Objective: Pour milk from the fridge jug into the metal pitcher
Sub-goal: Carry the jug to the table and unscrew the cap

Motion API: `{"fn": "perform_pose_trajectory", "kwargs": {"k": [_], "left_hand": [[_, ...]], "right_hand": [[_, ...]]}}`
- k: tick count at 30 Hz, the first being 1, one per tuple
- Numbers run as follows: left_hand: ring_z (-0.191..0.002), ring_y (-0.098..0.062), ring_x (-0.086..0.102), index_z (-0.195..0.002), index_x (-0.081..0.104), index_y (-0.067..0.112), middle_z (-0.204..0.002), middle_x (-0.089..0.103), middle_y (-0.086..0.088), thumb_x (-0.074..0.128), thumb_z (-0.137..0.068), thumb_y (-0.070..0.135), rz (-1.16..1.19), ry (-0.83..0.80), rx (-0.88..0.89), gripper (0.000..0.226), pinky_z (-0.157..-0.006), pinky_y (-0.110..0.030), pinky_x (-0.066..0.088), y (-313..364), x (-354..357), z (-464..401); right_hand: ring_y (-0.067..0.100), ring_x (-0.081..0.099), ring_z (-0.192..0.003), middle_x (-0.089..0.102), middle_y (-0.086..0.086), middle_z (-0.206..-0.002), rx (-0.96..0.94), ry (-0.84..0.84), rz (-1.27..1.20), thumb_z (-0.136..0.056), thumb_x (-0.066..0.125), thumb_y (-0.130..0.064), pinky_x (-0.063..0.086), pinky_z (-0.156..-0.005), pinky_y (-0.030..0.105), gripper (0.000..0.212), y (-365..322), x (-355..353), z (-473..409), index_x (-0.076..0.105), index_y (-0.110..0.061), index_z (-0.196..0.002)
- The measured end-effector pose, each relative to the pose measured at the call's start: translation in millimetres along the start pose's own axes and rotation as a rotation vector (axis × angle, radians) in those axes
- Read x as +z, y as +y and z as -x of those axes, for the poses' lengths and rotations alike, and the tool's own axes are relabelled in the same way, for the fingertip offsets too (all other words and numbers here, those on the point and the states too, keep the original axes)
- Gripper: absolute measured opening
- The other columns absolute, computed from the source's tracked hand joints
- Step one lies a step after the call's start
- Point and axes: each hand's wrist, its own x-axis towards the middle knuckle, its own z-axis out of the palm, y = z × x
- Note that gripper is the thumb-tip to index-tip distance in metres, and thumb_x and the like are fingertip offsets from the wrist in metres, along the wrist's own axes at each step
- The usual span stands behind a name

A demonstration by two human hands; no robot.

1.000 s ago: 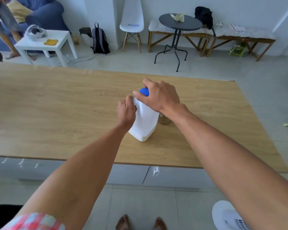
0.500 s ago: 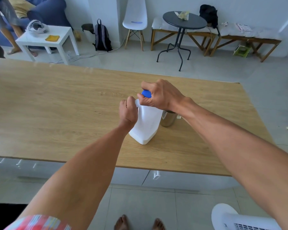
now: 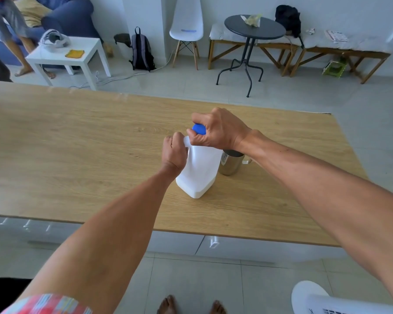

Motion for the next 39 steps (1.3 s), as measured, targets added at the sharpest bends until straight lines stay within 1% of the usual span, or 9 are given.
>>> {"fn": "perform_pose_trajectory", "kwargs": {"k": [6,10,15,21,24,26,29,33,39], "left_hand": [[-0.045,-0.002,0.038,-0.059,0.025,0.02,-0.044,0.036,0.013,0.032,-0.082,0.018,-0.132,0.027,0.113,0.024,-0.046,-0.016,0.031,1,-1,-3],[-0.044,-0.006,0.022,-0.054,0.021,0.018,-0.042,0.025,0.015,0.033,-0.079,0.02,-0.071,0.033,0.092,0.028,-0.043,-0.022,0.021,-4,3,4],[-0.051,-0.01,0.016,-0.047,0.02,0.027,-0.042,0.02,0.013,0.032,-0.078,0.018,-0.119,0.049,0.102,0.035,-0.05,-0.032,0.018,-6,2,-2],[-0.049,-0.009,0.02,-0.052,0.021,0.023,-0.04,0.024,0.012,0.032,-0.08,0.019,-0.119,0.075,0.099,0.031,-0.05,-0.032,0.021,-8,2,-3],[-0.046,-0.008,0.021,-0.055,0.02,0.019,-0.042,0.025,0.01,0.031,-0.079,0.018,-0.162,0.072,0.124,0.026,-0.045,-0.023,0.02,-7,2,-4],[-0.047,-0.009,0.02,-0.056,0.02,0.021,-0.045,0.021,0.012,0.032,-0.078,0.018,-0.135,0.068,0.104,0.025,-0.044,-0.021,0.02,-6,2,-4],[-0.059,-0.018,0.017,-0.049,0.02,0.026,-0.044,0.02,0.013,0.033,-0.077,0.022,-0.141,0.061,0.09,0.031,-0.053,-0.034,0.02,-11,2,-8],[-0.059,-0.016,0.018,-0.056,0.019,0.02,-0.045,0.023,0.012,0.032,-0.077,0.021,-0.165,0.071,0.101,0.025,-0.055,-0.034,0.019,-11,0,-8],[-0.063,-0.017,0.016,-0.059,0.016,0.021,-0.045,0.019,0.014,0.031,-0.078,0.021,-0.155,0.061,0.113,0.024,-0.056,-0.036,0.018,-9,0,-9]], "right_hand": [[0.02,0.023,-0.048,0.031,-0.004,-0.048,-0.065,-0.082,0.037,-0.084,0.048,-0.038,0.027,-0.046,0.031,0.031,-8,-3,2,0.046,-0.011,-0.07],[0.019,0.028,-0.048,0.037,-0.004,-0.051,-0.019,-0.205,0.102,-0.089,0.048,-0.04,0.03,-0.048,0.032,0.027,-11,-17,8,0.046,-0.015,-0.08],[0.025,0.058,-0.08,0.061,0.0,-0.089,0.107,-0.471,0.056,-0.092,0.052,-0.042,0.052,-0.072,0.045,0.019,-18,-42,0,0.056,-0.027,-0.103],[0.019,0.062,-0.097,0.061,-0.01,-0.114,0.2,-0.7,0.014,-0.082,0.063,-0.019,0.055,-0.082,0.043,0.036,-39,-67,-20,0.063,-0.037,-0.113],[0.02,0.068,-0.088,0.066,-0.003,-0.108,0.358,-0.642,0.048,-0.083,0.067,-0.053,0.058,-0.076,0.041,0.044,-41,-66,-22,0.058,-0.033,-0.121],[0.024,0.07,-0.069,0.07,0.005,-0.087,0.434,-0.574,0.204,-0.084,0.059,-0.071,0.057,-0.063,0.037,0.054,-41,-61,-22,0.06,-0.02,-0.102],[0.03,0.066,-0.068,0.069,0.009,-0.082,0.366,-0.556,0.259,-0.087,0.061,-0.056,0.053,-0.06,0.041,0.042,-41,-55,-22,0.058,-0.015,-0.085],[0.018,0.058,-0.076,0.057,-0.007,-0.086,0.321,-0.602,0.162,-0.081,0.071,-0.03,0.041,-0.056,0.032,0.026,-49,-75,-23,0.06,-0.026,-0.104],[0.007,0.056,-0.073,0.069,0.001,-0.099,0.514,-0.113,-0.516,-0.08,0.083,-0.021,0.051,-0.072,0.026,0.042,-13,-75,16,0.063,-0.017,-0.117]]}}
